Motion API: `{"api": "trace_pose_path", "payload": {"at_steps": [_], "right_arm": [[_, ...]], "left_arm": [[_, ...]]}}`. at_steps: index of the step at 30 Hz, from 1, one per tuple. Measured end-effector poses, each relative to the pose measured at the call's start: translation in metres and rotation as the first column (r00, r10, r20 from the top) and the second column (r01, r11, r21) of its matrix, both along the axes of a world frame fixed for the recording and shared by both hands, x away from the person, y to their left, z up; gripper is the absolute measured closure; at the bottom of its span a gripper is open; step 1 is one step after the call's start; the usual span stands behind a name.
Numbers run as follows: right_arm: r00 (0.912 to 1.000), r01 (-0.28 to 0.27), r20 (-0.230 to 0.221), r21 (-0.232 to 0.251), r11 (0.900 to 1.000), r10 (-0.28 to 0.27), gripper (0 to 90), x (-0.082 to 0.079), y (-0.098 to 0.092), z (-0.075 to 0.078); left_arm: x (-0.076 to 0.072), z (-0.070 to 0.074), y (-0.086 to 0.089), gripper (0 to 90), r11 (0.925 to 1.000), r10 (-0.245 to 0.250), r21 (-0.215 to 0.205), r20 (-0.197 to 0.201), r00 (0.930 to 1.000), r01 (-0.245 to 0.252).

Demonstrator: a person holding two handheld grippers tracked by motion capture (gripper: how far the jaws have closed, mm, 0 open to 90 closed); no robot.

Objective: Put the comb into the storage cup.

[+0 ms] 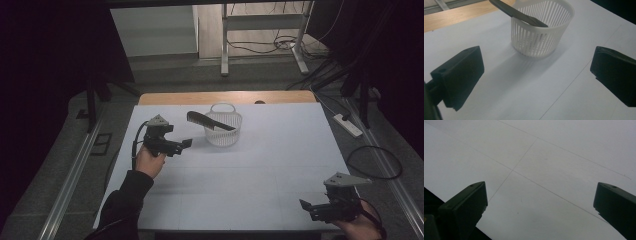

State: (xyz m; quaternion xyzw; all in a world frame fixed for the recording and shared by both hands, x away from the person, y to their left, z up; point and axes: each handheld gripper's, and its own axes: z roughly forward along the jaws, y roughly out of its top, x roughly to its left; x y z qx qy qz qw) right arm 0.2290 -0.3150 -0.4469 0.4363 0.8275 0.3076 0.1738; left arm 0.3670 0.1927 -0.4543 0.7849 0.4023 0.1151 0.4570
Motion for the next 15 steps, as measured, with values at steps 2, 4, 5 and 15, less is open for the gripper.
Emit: {"api": "trace_pose_path", "payload": {"at_steps": [2,4,5,15], "right_arm": [[1.0,-0.001,0.0,-0.001,1.0,0.001,0.0,0.0,0.0,0.0],[1.0,-0.001,0.0,-0.002,1.0,0.001,0.0,0.0,0.0,0.0],[1.0,-0.001,0.0,-0.001,1.0,0.001,0.0,0.0,0.0,0.0],[1.0,-0.002,0.001,-0.001,1.0,0.002,0.0,0.0,0.0,0.0]], "left_arm": [[-0.001,0.0,0.0,0.0,1.0,0.0,-0.001,0.001,1.0,0.0],[-0.002,0.001,0.001,0.0,1.0,0.001,-0.003,0.001,1.0,-0.001],[-0.003,0.001,0.001,0.0,1.0,0.002,-0.004,0.002,1.0,-0.002],[-0.011,0.003,0.004,0.0,0.9999,0.008,-0.008,0.004,1.0,-0.008]]}}
